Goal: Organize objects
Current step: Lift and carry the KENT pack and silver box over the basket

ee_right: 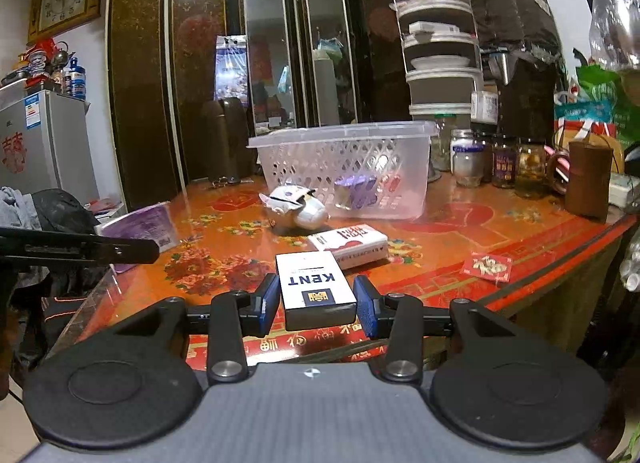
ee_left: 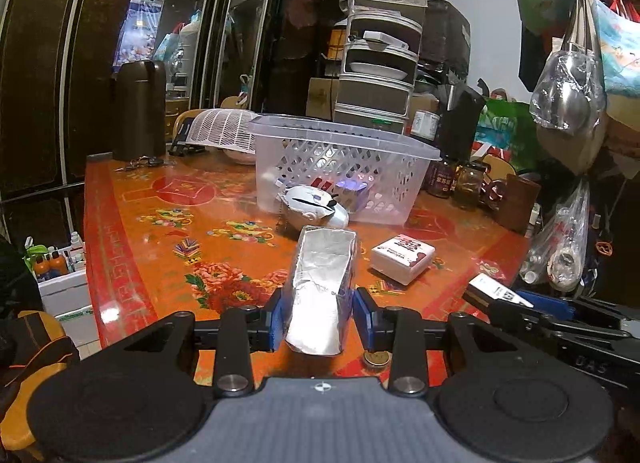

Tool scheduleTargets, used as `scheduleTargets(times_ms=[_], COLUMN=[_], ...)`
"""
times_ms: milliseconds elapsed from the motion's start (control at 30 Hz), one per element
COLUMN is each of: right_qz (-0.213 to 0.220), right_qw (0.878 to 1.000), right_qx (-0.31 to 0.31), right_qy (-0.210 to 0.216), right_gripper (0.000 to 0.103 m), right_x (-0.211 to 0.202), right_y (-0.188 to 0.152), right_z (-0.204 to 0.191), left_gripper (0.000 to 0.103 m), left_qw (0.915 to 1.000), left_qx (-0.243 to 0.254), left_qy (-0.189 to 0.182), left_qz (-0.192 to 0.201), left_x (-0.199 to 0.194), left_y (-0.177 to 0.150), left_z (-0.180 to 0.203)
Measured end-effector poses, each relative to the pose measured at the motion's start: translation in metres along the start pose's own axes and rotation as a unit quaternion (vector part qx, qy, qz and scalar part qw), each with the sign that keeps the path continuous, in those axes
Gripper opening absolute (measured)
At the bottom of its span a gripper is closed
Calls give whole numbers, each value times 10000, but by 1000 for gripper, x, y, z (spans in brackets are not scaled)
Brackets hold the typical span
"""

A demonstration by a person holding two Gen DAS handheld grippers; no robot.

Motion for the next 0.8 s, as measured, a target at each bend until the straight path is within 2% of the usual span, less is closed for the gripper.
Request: scheduleTargets(times_ms=[167, 333, 567, 800], right_qz=[33, 124, 405, 381], right_qw=[9999, 9999, 9991, 9992], right_qx=[134, 31, -79, -108], right_qy=[-31, -75, -98, -66], right_gripper=[44, 44, 44, 44], right_x=[6, 15, 30, 64], right_y=[6, 25, 80, 137], right_z=[9, 16, 34, 47], left_gripper=[39, 39, 39, 39], left_qw=[10000, 9997, 9984, 9987], left_qx=[-4, 97, 353, 366], left_qy=[-74, -164, -250, -328], left_qz=[15, 162, 353, 140], left_x=[7, 17, 41, 89], left_y=[8, 33, 84, 135], left_z=[3, 9, 24, 22])
Point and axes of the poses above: each gripper's, at about its wrist camera, not at the fingertips, and x roughly the way its jaws point, z to its right, y to its top, the point moved 10 cm from there along x, roughly the way its jaws point, and after that the axes turned 2 degrees about y, right-handed, at the moved point
